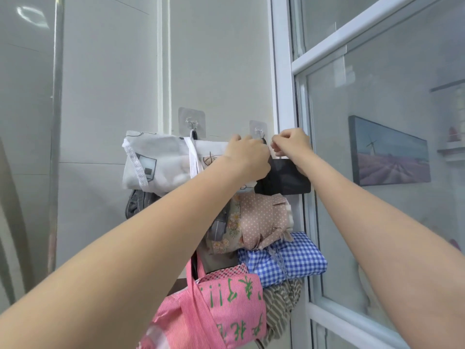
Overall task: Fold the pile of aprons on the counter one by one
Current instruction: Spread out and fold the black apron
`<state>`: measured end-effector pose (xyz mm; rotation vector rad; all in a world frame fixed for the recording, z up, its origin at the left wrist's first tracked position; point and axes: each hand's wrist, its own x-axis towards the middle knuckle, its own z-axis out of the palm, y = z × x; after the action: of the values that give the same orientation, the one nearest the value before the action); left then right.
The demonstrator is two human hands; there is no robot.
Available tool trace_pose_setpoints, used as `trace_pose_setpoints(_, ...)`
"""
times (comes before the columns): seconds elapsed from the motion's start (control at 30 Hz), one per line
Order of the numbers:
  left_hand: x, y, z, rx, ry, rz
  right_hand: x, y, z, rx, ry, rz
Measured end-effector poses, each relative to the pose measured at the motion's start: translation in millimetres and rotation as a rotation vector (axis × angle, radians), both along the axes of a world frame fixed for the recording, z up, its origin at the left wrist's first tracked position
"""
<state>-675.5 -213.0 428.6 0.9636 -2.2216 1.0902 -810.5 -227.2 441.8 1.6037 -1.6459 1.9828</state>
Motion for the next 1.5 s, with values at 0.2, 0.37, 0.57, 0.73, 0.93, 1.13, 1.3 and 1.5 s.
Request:
trace_pose_setpoints(0.2,63,33,-12,-0.196,0.155,-0.305,71,51,8,-0.078,-0.008,0.147)
trace_pose_setpoints(0.37,177,56,-36,-0.163,0.161,-0.251,201,91,5,-0.106,0.076,0.333)
trace_pose_setpoints(0.57,376,86,-142,0.038,0.245,-0.048,399,96,-92,0.130,0.275,0.538)
trace_pose_setpoints(0.73,539,119,-303,0.488,0.158,0.205,549,92,-254,0.622,0.553,0.846)
trace_pose_setpoints(0.93,663,165,-453,0.928,0.080,0.623,673,84,-418,1.009,0.905,1.001)
trace_pose_setpoints(1.13,753,197,-554,1.273,0.170,0.917,760,67,-535,1.095,1.152,1.069)
trace_pose_setpoints(1.3,790,188,-595,1.386,0.234,1.000,797,53,-611,1.044,1.283,1.168)
trace_pose_setpoints(1.5,809,149,-623,1.234,0.270,1.107,826,38,-658,0.756,1.503,0.967)
